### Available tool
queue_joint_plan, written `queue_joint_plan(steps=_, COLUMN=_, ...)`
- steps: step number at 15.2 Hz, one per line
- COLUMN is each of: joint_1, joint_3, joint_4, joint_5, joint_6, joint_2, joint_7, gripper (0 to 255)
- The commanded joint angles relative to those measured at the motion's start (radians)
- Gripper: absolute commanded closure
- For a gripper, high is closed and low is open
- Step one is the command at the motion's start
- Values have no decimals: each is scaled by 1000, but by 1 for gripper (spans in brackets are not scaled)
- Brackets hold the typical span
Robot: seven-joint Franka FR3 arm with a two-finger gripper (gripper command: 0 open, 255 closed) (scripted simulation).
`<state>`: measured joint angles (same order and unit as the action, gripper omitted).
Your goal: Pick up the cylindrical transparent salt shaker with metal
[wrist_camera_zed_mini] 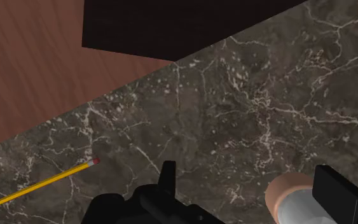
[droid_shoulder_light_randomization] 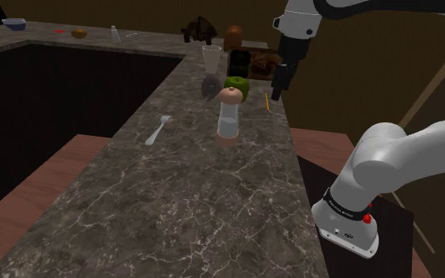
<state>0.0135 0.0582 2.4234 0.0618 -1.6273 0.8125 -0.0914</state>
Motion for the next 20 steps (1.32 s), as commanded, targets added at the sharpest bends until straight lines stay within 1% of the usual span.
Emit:
queue_joint_plan(steps=1, joint_1=0, joint_3=0, joint_4=0, joint_5=0, joint_6=0, joint_2=0, joint_7=0, gripper=0)
queue_joint_plan(steps=4, joint_1=2, joint_3=67, joint_4=-78, joint_5=21, joint_6=-19, joint_2=-86, joint_7=87, gripper=0)
queue_joint_plan(steps=8, joint_1=-4, joint_3=153, joint_4=-201, joint_5=27, joint_6=-33, joint_2=-210, joint_7=203, gripper=0)
queue_joint_plan(steps=11, joint_1=-14, joint_3=216, joint_4=-307, joint_5=16, joint_6=-35, joint_2=-311, joint_7=293, gripper=0)
queue_joint_plan(steps=14, joint_1=-26, joint_3=278, joint_4=-426, joint_5=-11, joint_6=-27, joint_2=-420, joint_7=387, gripper=0)
queue_joint_plan(steps=15, joint_1=-26, joint_3=281, joint_4=-434, joint_5=-13, joint_6=-26, joint_2=-428, joint_7=393, gripper=0)
queue_joint_plan(steps=20, joint_1=-22, joint_3=284, joint_4=-358, joint_5=-9, joint_6=-93, joint_2=-418, joint_7=394, gripper=0)
